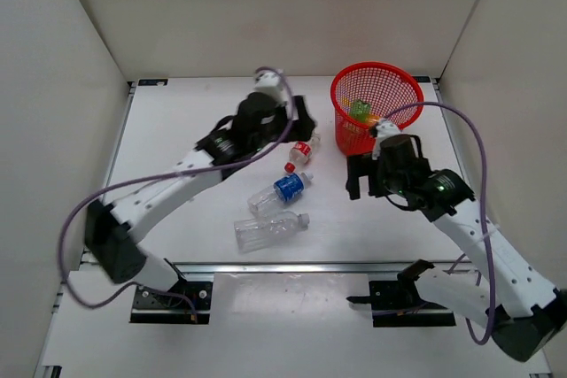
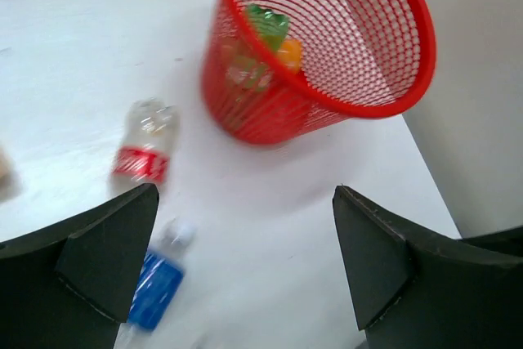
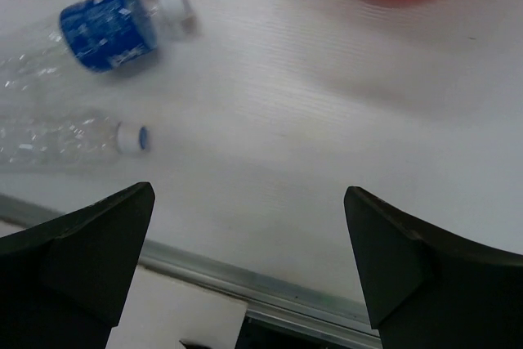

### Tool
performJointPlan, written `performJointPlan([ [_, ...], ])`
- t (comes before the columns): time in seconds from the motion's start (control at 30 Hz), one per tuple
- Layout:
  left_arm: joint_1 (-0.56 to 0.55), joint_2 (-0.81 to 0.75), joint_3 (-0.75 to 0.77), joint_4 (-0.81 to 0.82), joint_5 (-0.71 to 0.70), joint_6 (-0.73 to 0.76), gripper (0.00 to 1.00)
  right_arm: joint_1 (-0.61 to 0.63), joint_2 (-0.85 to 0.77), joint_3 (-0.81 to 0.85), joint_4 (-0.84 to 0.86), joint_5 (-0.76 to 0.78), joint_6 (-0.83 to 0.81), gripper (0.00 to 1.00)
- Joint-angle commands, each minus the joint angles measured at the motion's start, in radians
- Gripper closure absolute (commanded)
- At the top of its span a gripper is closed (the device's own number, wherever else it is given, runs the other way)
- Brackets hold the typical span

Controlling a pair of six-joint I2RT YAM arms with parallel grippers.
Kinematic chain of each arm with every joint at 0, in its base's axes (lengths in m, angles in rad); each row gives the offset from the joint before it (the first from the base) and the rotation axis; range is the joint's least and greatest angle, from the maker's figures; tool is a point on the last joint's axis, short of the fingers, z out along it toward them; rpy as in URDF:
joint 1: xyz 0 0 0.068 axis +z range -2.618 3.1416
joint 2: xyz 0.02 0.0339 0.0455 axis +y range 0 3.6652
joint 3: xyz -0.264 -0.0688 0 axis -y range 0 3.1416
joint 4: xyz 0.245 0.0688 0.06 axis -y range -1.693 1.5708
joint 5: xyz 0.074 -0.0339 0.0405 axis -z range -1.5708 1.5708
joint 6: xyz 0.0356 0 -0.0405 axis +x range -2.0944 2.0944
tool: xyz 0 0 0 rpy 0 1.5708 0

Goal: Put the plastic bottles in the bin

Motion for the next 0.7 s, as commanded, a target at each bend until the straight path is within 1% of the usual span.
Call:
performJointPlan([
  [0.0, 0.081, -0.272, -0.290, -0.188, -0.089, -0.096, 0.01, 0.147, 0.108, 0.058, 0.020, 0.049, 0.061, 0.01],
  [0.03, 0.116, -0.367, -0.382, -0.222, -0.100, -0.113, 0.01, 0.183, 0.135, 0.055, 0.046, 0.027, 0.074, 0.01],
  [0.07, 0.139, -0.465, -0.435, -0.273, -0.099, -0.141, 0.01, 0.201, 0.176, 0.062, 0.088, 0.017, 0.086, 0.01],
  [0.1, 0.189, -0.563, -0.510, -0.332, -0.100, -0.173, 0.01, 0.209, 0.213, 0.061, 0.111, -0.006, 0.120, 0.01],
  [0.13, 0.249, -0.608, -0.573, -0.353, -0.088, -0.180, 0.01, 0.204, 0.238, 0.050, 0.160, -0.054, 0.138, 0.01],
  [0.17, 0.306, -0.695, -0.601, -0.386, -0.068, -0.175, 0.02, 0.200, 0.270, 0.056, 0.216, -0.053, 0.157, 0.00],
  [0.2, 0.340, -0.772, -0.638, -0.432, -0.065, -0.178, 0.01, 0.201, 0.311, 0.070, 0.240, -0.046, 0.198, 0.01],
  [0.23, 0.387, -0.808, -0.667, -0.452, -0.053, -0.175, 0.02, 0.206, 0.355, 0.076, 0.279, -0.030, 0.215, 0.01],
  [0.27, 0.432, -0.863, -0.670, -0.460, -0.045, -0.155, 0.01, 0.218, 0.377, 0.093, 0.310, 0.021, 0.261, 0.01],
  [0.3, 0.448, -0.912, -0.669, -0.485, -0.042, -0.135, 0.01, 0.215, 0.426, 0.111, 0.348, 0.020, 0.263, 0.00],
  [0.37, 0.504, -0.957, -0.655, -0.531, -0.054, -0.115, 0.01, 0.221, 0.512, 0.127, 0.413, 0.073, 0.339, 0.01],
  [0.4, 0.507, -0.963, -0.659, -0.535, -0.057, -0.097, 0.01, 0.218, 0.523, 0.125, 0.472, 0.076, 0.345, 0.01],
  [0.47, 0.497, -0.963, -0.652, -0.554, -0.061, -0.084, 0.01, 0.203, 0.605, 0.133, 0.504, 0.113, 0.410, 0.01],
  [0.5, 0.482, -0.952, -0.662, -0.549, -0.041, -0.077, 0.01, 0.195, 0.642, 0.156, 0.523, 0.140, 0.436, 0.01],
  [0.57, 0.466, -0.931, -0.672, -0.551, -0.032, -0.066, 0.01, 0.180, 0.711, 0.203, 0.519, 0.170, 0.448, 0.01],
  [0.6, 0.477, -0.920, -0.676, -0.546, -0.024, -0.063, 0.01, 0.180, 0.728, 0.228, 0.534, 0.176, 0.441, 0.01],
  [0.67, 0.503, -0.914, -0.693, -0.522, 0.040, -0.058, 0.02, 0.178, 0.793, 0.233, 0.620, 0.201, 0.387, 0.01],
])
